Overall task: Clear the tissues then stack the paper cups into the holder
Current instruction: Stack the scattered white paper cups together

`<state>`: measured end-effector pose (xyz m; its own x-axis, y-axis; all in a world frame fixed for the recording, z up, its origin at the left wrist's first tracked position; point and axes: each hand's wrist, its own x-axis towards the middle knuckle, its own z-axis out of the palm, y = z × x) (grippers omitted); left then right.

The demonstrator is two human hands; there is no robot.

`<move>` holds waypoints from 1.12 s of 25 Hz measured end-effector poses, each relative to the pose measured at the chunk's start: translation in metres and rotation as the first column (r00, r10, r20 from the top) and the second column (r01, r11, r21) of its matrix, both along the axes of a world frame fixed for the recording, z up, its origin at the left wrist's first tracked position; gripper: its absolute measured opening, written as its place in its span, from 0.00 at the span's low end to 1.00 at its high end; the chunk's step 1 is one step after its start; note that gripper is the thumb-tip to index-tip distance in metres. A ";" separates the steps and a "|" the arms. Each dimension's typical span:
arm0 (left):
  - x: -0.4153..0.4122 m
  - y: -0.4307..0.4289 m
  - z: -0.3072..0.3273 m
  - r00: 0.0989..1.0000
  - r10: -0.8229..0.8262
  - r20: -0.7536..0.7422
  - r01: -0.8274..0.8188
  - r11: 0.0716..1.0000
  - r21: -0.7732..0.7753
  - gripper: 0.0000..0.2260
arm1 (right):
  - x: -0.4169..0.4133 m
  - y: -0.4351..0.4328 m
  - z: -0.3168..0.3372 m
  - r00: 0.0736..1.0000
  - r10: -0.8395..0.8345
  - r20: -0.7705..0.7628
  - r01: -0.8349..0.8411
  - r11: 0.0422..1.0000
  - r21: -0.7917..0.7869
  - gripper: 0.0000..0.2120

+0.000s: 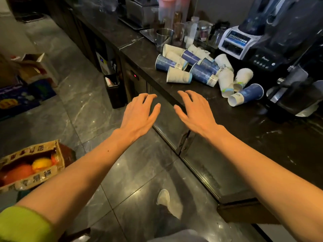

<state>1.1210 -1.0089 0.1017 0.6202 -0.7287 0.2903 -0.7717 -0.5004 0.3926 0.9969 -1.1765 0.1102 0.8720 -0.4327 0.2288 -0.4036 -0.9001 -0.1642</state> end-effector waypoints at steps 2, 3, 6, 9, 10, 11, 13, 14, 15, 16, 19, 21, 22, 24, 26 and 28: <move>0.027 -0.040 0.001 0.999 0.003 -0.042 -0.002 1.000 0.008 0.20 | 0.027 -0.036 -0.003 1.000 -0.006 -0.009 0.006 0.999 0.035 0.28; 0.039 -0.058 0.000 0.998 -0.007 -0.056 0.008 1.000 0.013 0.20 | 0.039 -0.052 -0.005 1.000 -0.012 -0.014 0.013 0.999 0.046 0.28; 0.072 -0.103 -0.005 0.992 -0.010 -0.124 0.011 1.000 0.003 0.21 | 0.072 -0.091 -0.008 0.999 -0.030 -0.016 0.032 0.996 0.083 0.28; 0.105 -0.139 -0.017 0.983 -0.033 -0.183 0.037 0.999 0.015 0.22 | 0.100 -0.125 -0.016 0.998 -0.051 -0.039 0.055 0.993 0.106 0.28; 0.117 -0.150 -0.021 0.979 -0.051 -0.196 0.052 0.999 0.001 0.22 | 0.109 -0.137 -0.020 0.997 -0.062 -0.051 0.067 0.991 0.112 0.29; 0.128 -0.161 -0.026 0.977 -0.063 -0.204 0.062 0.998 -0.013 0.21 | 0.119 -0.147 -0.024 0.995 -0.080 -0.061 0.088 0.988 0.127 0.29; 0.155 -0.184 -0.037 0.971 -0.105 -0.217 0.104 0.994 -0.019 0.21 | 0.136 -0.165 -0.032 0.989 -0.119 -0.089 0.131 0.980 0.152 0.30; 0.167 -0.193 -0.042 0.963 -0.132 -0.237 0.132 0.991 -0.014 0.22 | 0.143 -0.172 -0.036 0.985 -0.130 -0.109 0.147 0.976 0.159 0.31; 0.179 -0.201 -0.045 0.951 -0.156 -0.267 0.161 0.987 -0.004 0.23 | 0.152 -0.176 -0.040 0.983 -0.127 -0.131 0.148 0.976 0.158 0.32; 0.193 -0.209 -0.049 0.938 -0.171 -0.301 0.184 0.983 0.012 0.24 | 0.160 -0.180 -0.044 0.981 -0.123 -0.150 0.147 0.977 0.158 0.33; 0.224 -0.225 -0.058 0.904 -0.244 -0.351 0.284 0.957 0.065 0.31 | 0.179 -0.185 -0.046 0.975 -0.143 -0.172 0.181 0.956 0.232 0.36; 0.253 -0.244 -0.066 0.854 -0.305 -0.422 0.370 0.926 0.079 0.37 | 0.200 -0.196 -0.053 0.962 -0.193 -0.195 0.241 0.932 0.269 0.38; 0.251 -0.245 -0.067 0.845 -0.316 -0.431 0.384 0.920 0.078 0.39 | 0.198 -0.198 -0.053 0.963 -0.192 -0.190 0.240 0.931 0.275 0.39; 0.272 -0.262 -0.078 0.809 -0.351 -0.471 0.425 0.903 0.056 0.42 | 0.216 -0.211 -0.059 0.956 -0.223 -0.190 0.270 0.923 0.275 0.38; 0.273 -0.267 -0.083 0.784 -0.374 -0.495 0.444 0.896 0.027 0.44 | 0.221 -0.217 -0.064 0.954 -0.206 -0.217 0.258 0.935 0.244 0.39; 0.285 -0.278 -0.092 0.764 -0.385 -0.517 0.479 0.876 0.057 0.46 | 0.231 -0.227 -0.072 0.944 -0.195 -0.266 0.259 0.937 0.234 0.39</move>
